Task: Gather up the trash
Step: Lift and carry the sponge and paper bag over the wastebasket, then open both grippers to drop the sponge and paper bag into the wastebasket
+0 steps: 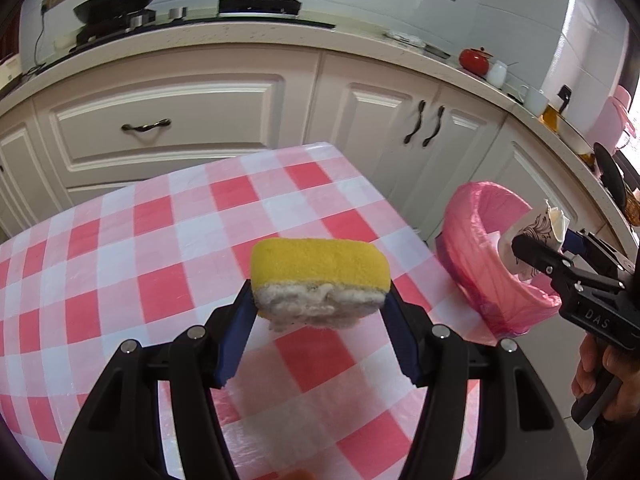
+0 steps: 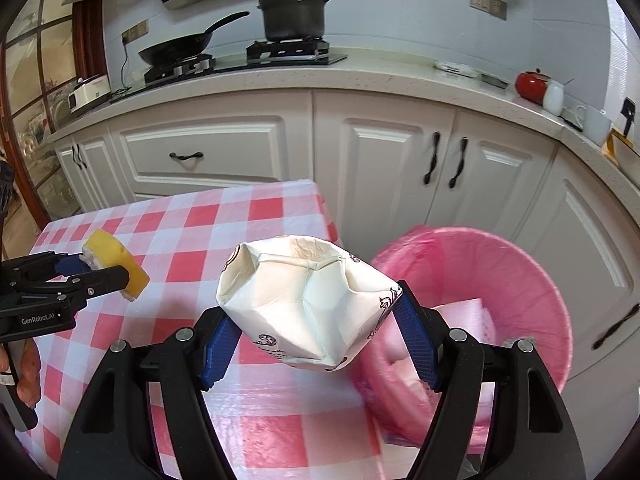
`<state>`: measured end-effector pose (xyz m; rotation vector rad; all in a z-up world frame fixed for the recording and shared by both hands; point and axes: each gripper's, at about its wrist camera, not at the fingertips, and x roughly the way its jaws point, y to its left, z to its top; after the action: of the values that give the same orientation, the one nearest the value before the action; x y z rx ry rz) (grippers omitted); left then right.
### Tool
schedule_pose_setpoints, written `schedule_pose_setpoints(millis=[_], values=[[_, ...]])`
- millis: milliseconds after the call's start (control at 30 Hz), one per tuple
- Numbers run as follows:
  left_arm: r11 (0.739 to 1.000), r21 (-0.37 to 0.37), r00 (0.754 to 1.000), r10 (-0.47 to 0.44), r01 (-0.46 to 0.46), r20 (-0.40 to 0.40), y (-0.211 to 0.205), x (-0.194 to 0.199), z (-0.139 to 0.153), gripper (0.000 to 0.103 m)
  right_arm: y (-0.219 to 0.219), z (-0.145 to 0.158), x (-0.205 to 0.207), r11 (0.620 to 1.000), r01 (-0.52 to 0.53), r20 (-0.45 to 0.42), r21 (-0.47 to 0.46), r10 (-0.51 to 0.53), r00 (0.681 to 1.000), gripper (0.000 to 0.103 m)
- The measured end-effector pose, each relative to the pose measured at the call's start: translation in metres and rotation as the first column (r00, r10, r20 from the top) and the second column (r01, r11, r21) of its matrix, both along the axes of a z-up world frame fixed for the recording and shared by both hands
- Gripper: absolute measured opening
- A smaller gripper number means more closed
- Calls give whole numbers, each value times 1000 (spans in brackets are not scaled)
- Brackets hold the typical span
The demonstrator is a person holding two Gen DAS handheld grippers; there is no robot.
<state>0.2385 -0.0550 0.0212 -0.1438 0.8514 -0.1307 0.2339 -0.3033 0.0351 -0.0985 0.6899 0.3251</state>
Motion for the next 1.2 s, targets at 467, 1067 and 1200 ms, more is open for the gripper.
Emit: schedule_pose_setpoints(millis=[467, 1067, 1200], values=[[992, 21, 992, -123, 122, 33, -67, 23, 21, 60, -61, 5, 12, 994, 106, 3, 16, -106, 994, 68], [955, 8, 954, -296, 296, 38, -162, 53, 30, 60, -128, -4, 33, 978, 207, -23, 11, -207, 978, 68], [946, 9, 945, -324, 324, 35, -182, 58, 28, 61, -141, -7, 39, 974, 224, -33, 13, -224, 974, 68]])
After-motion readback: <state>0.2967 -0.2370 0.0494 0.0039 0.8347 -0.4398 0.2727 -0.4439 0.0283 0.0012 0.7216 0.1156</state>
